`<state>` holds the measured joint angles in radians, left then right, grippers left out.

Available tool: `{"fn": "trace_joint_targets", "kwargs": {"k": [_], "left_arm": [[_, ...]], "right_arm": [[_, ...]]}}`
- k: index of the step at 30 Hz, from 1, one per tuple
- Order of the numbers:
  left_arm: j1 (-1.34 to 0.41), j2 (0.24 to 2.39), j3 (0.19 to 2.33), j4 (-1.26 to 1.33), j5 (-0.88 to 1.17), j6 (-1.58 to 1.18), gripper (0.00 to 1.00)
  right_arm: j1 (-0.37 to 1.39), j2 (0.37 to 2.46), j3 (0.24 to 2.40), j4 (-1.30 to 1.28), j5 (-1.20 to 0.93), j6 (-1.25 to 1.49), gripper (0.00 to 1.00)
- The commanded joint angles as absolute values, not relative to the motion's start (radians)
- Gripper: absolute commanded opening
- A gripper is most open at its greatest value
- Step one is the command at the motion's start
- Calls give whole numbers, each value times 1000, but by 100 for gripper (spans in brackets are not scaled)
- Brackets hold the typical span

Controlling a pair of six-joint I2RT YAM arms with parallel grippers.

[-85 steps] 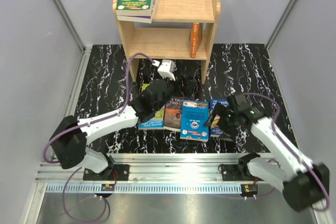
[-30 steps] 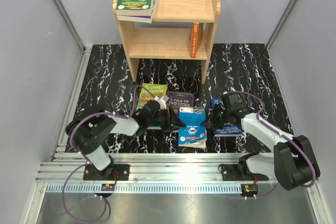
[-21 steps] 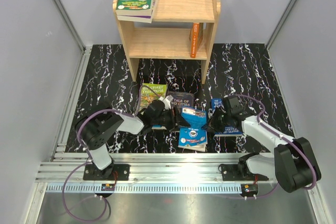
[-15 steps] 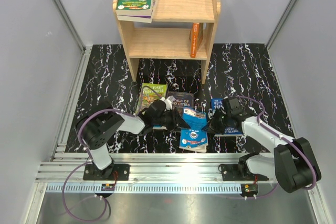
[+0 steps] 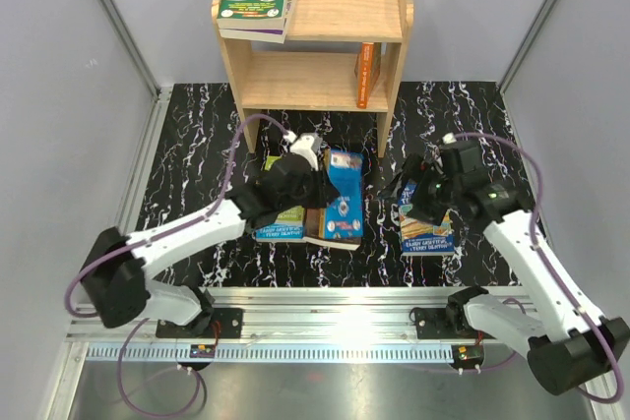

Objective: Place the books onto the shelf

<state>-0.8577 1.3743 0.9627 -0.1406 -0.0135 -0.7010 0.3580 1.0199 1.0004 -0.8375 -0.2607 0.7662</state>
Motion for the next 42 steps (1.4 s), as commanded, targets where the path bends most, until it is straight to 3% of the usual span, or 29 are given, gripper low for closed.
{"fn": "trace_joint_targets", "kwargs": {"k": [1, 10, 19, 29, 42], "left_arm": [[-896, 1221, 1031, -137, -429, -464, 0], [-908, 1302, 1196, 254, -687, -45, 0], [-905, 1520, 1223, 897, -779, 374, 0], [-902, 1697, 1206, 1276, -758, 442, 0], [-902, 1735, 1060, 1396, -827, 338, 0]], "right_arm": [[365, 967, 1106, -1051, -155, 739, 100], [365, 855, 1049, -1153, -153, 775, 100], [364, 787, 979, -1230, -118, 805, 100], [365, 762, 862, -1220, -143, 853, 100], [365, 805, 822, -1200, -133, 816, 100]]}}
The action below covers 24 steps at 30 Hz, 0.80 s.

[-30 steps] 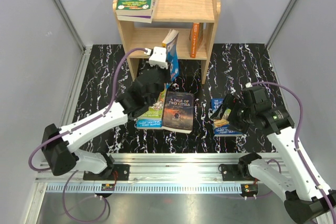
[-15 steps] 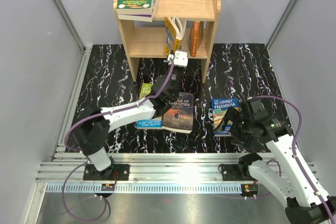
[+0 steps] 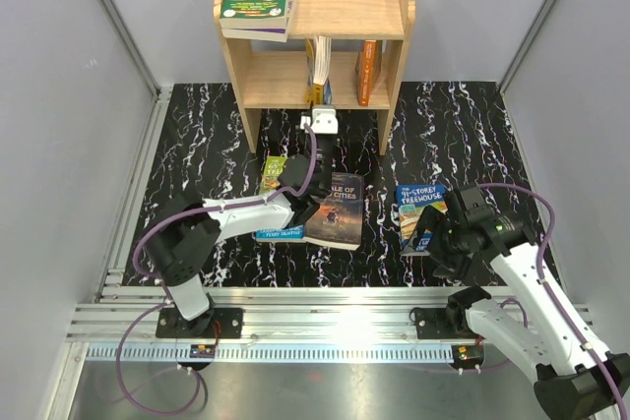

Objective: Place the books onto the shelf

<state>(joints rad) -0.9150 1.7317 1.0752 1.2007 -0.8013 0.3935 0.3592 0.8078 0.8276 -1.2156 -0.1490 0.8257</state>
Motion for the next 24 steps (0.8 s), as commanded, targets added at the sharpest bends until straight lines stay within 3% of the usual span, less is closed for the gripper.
{"fn": "trace_joint_targets", "kwargs": {"k": [1, 13, 24], "left_arm": [[-903, 1744, 1063, 1402, -830, 342, 0], [-900, 1822, 1083, 1358, -812, 265, 0], [-836, 1901, 1320, 1166, -684, 180, 0]], "right_arm": [[365, 804, 818, -1200, -135, 816, 100], [364, 761, 785, -1219, -129, 828, 100], [365, 700, 770, -1229, -127, 867, 100]]}}
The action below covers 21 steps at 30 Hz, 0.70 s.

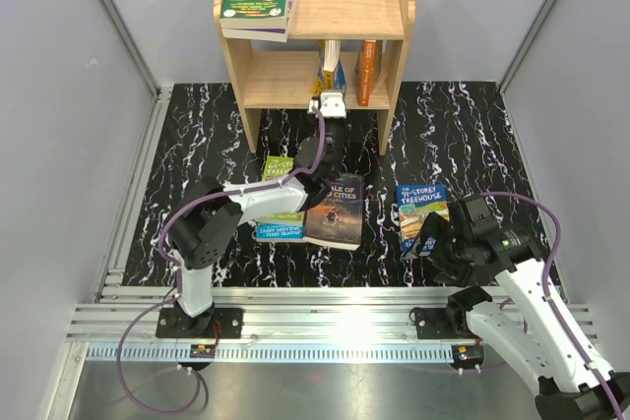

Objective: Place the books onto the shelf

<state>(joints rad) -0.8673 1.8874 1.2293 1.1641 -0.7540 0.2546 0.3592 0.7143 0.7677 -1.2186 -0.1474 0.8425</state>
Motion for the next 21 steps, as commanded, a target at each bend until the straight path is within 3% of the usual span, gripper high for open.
{"fn": "trace_joint_targets", "kwargs": {"k": [1, 21], "left_arm": [[-831, 1907, 1339, 1155, -675, 175, 0], [-718, 2102, 1706, 931, -523, 28, 0]], "right_arm": [[365, 698, 769, -1229, -127, 867, 100], [365, 703, 761, -1210, -120, 867, 100]]}}
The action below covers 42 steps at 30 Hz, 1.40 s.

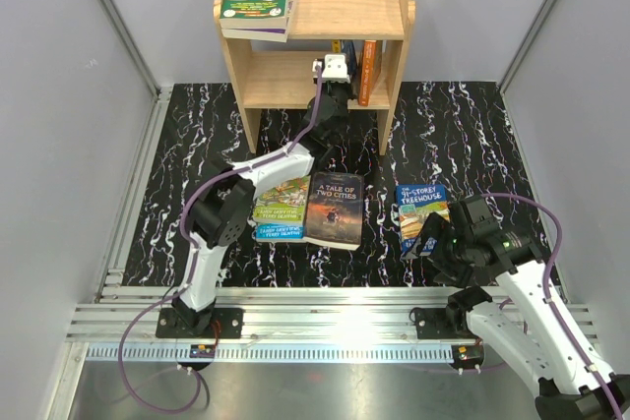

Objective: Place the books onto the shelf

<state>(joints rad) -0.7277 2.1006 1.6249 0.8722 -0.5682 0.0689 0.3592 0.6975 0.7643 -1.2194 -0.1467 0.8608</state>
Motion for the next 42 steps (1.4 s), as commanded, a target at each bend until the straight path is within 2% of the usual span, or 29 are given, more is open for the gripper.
{"fn": "trace_joint_targets", "kwargs": {"k": [1, 5, 7, 9, 10, 11, 15, 18, 23, 28, 30, 33, 37, 42], "left_arm": [[-715, 2106, 1707, 930, -523, 28, 1], [-716, 2095, 1689, 927, -514, 29, 21], [-721, 2080, 1663, 933, -508, 37, 25], [-723, 2069, 1648, 934, -511, 46, 33], [-724, 2053, 1626, 936, -512, 51, 40], [-730, 2045, 1617, 940, -515, 60, 51], [-739, 1979, 1546, 937, -523, 67, 74], [-745, 1925, 1480, 934, -541, 69, 83], [-772, 1820, 1365, 908, -600, 86, 90], [-814, 1600, 1174, 787, -673, 32, 94], [-812, 1483, 1122, 556, -614, -118, 91], [-784, 1395, 1097, 235, -403, -322, 89], [-752, 1367, 968, 127, -104, -515, 92], [-709, 1400, 844, 118, 52, -607, 90]], "right_arm": [[365, 706, 761, -1209, -120, 864, 100], [365, 709, 762, -1209, -118, 862, 100], [365, 709, 764, -1209, -118, 859, 100], [365, 709, 764, -1209, -118, 857, 100], [365, 709, 765, -1206, -120, 856, 100], [365, 709, 764, -1204, -121, 856, 100], [365, 709, 762, -1198, -129, 848, 100], [365, 712, 764, -1187, -135, 839, 100], [365, 730, 764, -1158, -153, 825, 100], [365, 776, 764, -1050, -214, 808, 100], [367, 796, 750, -940, -265, 813, 100], [365, 860, 721, -748, -369, 848, 100], [365, 1055, 706, -522, -454, 899, 100], [365, 1363, 781, -373, -457, 868, 100]]}}
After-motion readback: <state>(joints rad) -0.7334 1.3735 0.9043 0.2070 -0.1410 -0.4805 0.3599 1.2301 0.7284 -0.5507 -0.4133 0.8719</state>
